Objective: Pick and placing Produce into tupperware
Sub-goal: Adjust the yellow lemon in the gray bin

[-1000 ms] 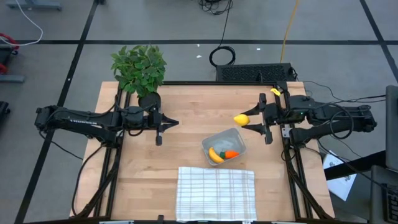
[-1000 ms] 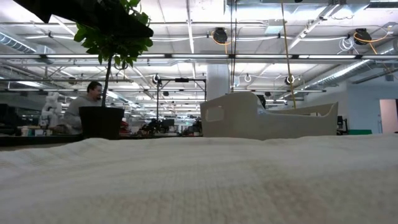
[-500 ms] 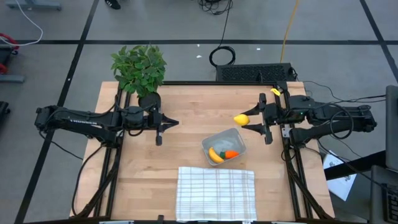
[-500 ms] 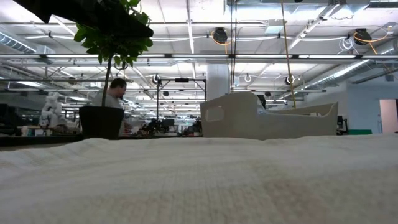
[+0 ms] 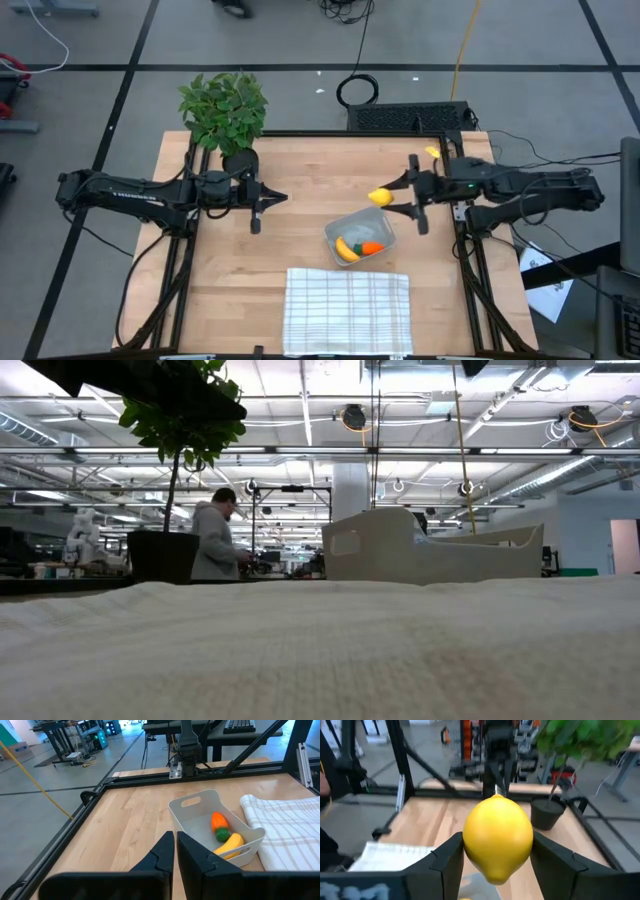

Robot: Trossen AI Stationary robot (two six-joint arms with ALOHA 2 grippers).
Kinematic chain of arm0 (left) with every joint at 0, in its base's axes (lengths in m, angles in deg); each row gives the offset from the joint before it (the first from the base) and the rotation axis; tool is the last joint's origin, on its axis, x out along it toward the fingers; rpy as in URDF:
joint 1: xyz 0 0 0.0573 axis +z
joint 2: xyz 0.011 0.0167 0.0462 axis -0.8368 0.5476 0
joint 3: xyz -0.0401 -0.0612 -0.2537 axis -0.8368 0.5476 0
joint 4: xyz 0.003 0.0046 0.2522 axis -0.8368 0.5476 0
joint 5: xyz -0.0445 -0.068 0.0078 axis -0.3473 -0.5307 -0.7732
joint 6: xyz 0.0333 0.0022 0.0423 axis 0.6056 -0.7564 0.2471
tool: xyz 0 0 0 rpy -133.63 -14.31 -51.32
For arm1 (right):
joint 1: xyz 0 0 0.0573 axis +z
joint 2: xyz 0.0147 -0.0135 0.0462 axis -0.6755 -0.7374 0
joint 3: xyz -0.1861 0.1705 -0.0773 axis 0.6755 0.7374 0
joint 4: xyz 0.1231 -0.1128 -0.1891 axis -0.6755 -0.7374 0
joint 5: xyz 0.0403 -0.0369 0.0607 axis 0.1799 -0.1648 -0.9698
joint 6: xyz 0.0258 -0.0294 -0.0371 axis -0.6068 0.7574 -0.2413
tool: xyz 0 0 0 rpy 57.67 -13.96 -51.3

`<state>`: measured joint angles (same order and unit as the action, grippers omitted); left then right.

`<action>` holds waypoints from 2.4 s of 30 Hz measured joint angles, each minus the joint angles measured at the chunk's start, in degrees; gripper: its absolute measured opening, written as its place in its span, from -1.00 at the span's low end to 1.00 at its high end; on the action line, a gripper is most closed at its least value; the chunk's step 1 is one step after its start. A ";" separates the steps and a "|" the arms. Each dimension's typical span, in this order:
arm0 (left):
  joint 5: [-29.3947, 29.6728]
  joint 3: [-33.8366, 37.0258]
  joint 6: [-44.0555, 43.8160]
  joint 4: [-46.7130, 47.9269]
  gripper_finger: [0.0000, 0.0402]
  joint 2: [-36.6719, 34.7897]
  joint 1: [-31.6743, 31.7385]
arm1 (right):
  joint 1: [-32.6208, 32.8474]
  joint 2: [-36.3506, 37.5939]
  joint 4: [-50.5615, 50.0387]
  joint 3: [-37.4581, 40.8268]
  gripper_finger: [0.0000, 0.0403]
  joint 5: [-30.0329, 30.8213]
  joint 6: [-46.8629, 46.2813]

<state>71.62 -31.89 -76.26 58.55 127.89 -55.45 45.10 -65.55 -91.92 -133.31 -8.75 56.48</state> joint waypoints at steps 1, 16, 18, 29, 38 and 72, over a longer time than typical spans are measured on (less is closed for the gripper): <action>0.00 0.00 0.00 0.00 -0.87 0.00 0.00 | 0.00 -0.95 0.48 0.34 -0.06 0.01 0.18; -0.01 0.00 0.00 0.00 -0.87 0.00 0.01 | -2.49 -7.76 2.67 0.58 -0.05 -0.04 2.83; -0.02 0.00 0.00 0.00 -0.87 0.00 0.00 | -3.08 -7.90 2.68 0.56 -0.06 -0.04 2.95; -0.02 0.00 0.00 0.05 -0.87 0.01 0.00 | -4.92 -12.17 -1.72 0.56 -0.05 -0.07 5.82; -0.04 0.00 -0.24 0.04 -0.87 0.00 0.01 | -4.90 -15.72 -3.68 0.56 -0.05 -0.11 6.44; -0.07 0.00 -0.37 0.00 -0.87 0.00 0.00 | -4.77 -26.57 -7.73 0.53 -0.05 -5.97 13.16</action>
<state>71.55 -31.89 -76.63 58.55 127.89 -55.45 40.33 -92.11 -99.65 -132.78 -14.72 69.64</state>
